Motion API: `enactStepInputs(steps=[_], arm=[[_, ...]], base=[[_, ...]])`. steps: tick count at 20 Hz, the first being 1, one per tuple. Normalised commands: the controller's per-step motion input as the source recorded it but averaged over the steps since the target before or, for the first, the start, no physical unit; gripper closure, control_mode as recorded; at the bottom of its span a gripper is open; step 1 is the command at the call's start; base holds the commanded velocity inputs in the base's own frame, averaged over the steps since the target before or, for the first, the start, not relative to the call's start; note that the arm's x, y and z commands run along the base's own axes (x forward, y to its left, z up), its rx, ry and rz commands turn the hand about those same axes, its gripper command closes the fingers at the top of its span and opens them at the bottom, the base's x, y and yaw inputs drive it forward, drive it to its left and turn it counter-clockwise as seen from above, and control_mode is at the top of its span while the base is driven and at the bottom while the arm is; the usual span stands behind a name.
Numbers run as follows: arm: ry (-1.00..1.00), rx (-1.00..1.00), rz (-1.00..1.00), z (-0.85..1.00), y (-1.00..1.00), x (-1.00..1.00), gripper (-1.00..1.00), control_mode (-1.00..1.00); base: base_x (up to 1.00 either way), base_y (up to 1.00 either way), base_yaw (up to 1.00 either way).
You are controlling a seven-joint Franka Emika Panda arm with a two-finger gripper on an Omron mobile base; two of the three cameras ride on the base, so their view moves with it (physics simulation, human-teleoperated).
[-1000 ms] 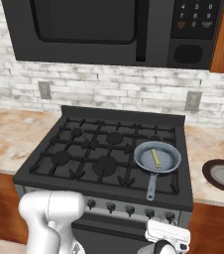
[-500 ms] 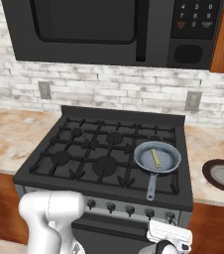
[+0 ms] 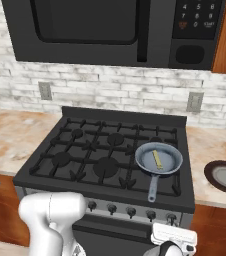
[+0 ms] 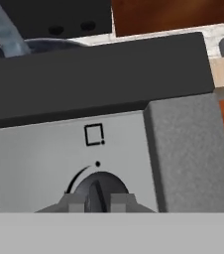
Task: Pick up the butter stick and place it in the pan. Then turn on the burner for the pan.
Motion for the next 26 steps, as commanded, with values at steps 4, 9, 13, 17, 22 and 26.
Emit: enactStepInputs(steps=[4,9,13,17,22,26], arm=[[0.04,-0.17,0.00,0.00,0.01,0.22,1.00,-1.00],[0.08,-0.20,0.00,0.03,0.00,0.17,1.00,-1.00],[0.16,-0.21,-0.01,0.09,0.01,0.18,1.00,-1.00],[0.21,-0.18,-0.04,0.15,0.03,0.15,1.00,-1.00],[0.24,-0.16,-0.05,0.12,0.03,0.13,1.00,-1.00],[0.23,-0.16,-0.04,0.06,0.03,0.15,1.00,-1.00]], base=[[0.00,0.00,0.00],[0.00,0.00,0.00],[0.00,0.00,0.00],[0.00,0.00,0.00],[0.00,0.00,0.00],[0.00,0.00,0.00]])
